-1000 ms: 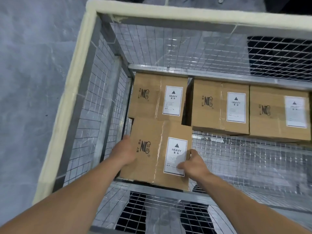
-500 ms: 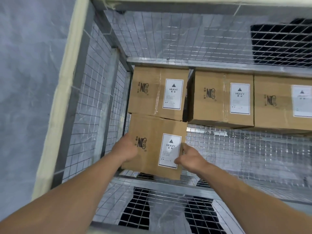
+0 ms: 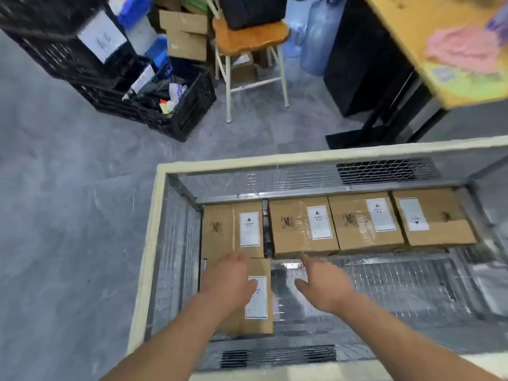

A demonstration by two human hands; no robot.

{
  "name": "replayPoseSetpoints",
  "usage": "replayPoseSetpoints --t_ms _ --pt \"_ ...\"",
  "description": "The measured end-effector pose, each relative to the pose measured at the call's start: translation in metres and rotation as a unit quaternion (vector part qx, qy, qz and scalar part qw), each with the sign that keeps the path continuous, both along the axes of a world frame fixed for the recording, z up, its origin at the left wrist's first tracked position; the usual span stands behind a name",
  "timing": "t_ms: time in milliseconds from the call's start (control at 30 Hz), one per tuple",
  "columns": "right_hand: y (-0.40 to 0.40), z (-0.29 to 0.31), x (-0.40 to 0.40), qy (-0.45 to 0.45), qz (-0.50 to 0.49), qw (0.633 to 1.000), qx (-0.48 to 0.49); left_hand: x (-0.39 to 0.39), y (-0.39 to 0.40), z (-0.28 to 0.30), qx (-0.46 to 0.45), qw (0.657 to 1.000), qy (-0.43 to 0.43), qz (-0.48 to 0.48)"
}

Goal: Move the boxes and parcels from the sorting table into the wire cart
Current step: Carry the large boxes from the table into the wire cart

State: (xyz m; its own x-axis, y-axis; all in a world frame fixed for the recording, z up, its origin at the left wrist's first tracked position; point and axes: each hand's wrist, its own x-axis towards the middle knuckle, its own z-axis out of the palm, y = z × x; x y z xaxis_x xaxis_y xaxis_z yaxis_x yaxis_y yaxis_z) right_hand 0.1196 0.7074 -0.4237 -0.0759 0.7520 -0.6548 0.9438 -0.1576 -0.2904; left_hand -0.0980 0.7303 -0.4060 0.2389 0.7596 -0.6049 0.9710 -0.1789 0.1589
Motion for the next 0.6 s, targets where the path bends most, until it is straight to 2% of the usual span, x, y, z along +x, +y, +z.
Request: replayPoseSetpoints --t_ms 133,300,600 --pt "-0.006 0.075 0.03 -0.04 -0.01 0.998 0.056 0.038 0.009 0.074 0.047 0.996 -0.017 -0.071" --pt "-0.044 0.155 0.057 -0.093 -0.095 0.983 0.125 0.076 0.005 0.146 0.114 0.977 -0.062 -0.17" --pt "-0.177 0.264 0.086 -0.172 -0.287 0.918 0.212 0.154 -0.059 0.241 0.194 0.9 -0.12 -0.371"
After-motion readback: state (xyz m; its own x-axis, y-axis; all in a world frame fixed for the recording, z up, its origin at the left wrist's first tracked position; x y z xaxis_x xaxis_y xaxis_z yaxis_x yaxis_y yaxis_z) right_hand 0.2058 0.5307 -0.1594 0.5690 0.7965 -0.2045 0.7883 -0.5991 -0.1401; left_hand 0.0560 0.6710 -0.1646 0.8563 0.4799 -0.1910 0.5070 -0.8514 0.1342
